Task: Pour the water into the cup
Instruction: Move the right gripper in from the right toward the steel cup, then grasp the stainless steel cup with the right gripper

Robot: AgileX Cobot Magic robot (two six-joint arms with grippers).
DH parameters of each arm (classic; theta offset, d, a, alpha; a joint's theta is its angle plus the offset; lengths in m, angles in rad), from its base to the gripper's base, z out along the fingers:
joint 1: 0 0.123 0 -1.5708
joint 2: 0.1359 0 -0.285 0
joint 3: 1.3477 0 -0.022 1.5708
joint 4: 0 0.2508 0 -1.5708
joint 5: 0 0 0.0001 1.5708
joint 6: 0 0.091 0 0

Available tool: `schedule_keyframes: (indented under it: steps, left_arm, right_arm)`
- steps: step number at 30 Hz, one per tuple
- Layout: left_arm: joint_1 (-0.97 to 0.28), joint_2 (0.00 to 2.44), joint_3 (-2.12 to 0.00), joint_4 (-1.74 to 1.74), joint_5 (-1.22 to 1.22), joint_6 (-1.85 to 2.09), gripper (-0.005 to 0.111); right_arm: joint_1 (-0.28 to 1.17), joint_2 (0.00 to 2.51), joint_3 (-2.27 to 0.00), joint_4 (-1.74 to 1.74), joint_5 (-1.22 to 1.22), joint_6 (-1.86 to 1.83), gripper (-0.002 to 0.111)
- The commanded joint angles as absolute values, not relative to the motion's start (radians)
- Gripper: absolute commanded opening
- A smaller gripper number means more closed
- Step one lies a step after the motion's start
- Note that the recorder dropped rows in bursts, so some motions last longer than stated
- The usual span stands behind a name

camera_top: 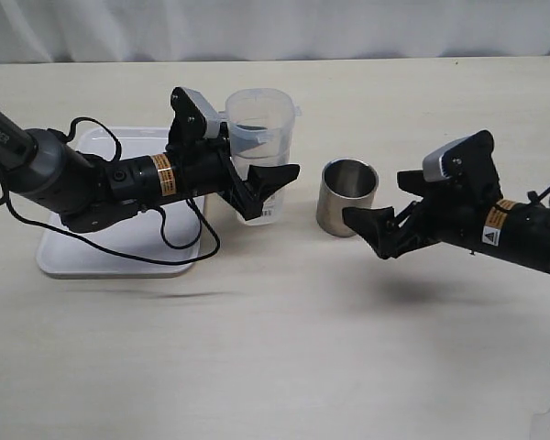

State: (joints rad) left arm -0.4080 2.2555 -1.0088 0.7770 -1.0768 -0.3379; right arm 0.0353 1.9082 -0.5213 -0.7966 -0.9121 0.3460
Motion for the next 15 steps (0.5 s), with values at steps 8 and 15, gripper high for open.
schedule_keyframes:
  steps: [8,15]
  left_arm:
    - [-0.408,2.257,-1.014,0.757,-1.128,-0.344,0.0]
    - [-0.408,2.257,-1.014,0.757,-1.128,-0.344,0.0]
  right_arm:
    - [0.039,2.047,-0.617,-0.837,-0.998,0.325,0.102]
    - [0.095,2.115,-0.681,-0.844,-0.996,0.298,0.102]
